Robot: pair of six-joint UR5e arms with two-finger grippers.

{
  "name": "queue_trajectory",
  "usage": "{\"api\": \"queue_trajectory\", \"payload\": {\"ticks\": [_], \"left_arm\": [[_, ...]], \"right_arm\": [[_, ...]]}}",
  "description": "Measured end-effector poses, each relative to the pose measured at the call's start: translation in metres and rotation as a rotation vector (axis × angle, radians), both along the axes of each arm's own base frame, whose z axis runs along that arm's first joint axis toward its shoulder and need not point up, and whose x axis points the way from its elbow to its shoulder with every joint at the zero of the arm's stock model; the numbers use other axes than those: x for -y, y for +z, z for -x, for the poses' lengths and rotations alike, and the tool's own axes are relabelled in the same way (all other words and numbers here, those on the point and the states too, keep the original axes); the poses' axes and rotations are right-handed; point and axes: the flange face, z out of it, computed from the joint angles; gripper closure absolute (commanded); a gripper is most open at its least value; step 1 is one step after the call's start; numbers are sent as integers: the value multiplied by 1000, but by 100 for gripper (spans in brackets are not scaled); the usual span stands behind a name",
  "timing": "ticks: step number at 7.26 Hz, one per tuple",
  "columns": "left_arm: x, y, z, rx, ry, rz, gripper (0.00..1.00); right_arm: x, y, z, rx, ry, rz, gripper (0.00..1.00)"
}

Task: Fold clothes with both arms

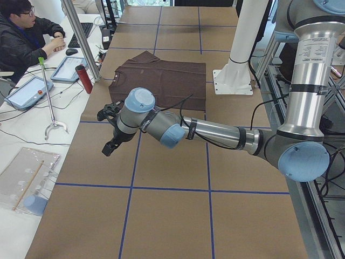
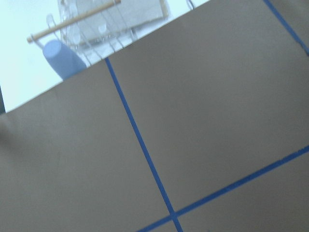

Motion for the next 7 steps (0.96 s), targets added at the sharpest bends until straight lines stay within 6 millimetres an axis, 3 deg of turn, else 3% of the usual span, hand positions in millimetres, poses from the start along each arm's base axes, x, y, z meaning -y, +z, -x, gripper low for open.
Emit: {"api": "queue_trajectory", "payload": {"ticks": [1,2,4,5,7], "left_arm": [[-2,-1,0,-2,-2,-9,0],[-3,-1,0,-2,-2,-13,0],[-3,0,1,-2,-2,-13,0],[-3,0,1,-2,-2,-14,0],[-3,0,1,-1,-3,-15,0]], "right_arm": [[7,-17,33,48,42,47,3],[16,-37,79,87,96,93,11],[35,-87,186,145,189,142,31],[49,-114,237,169,200,145,34],[81,-146,316,188,193,147,40]]}}
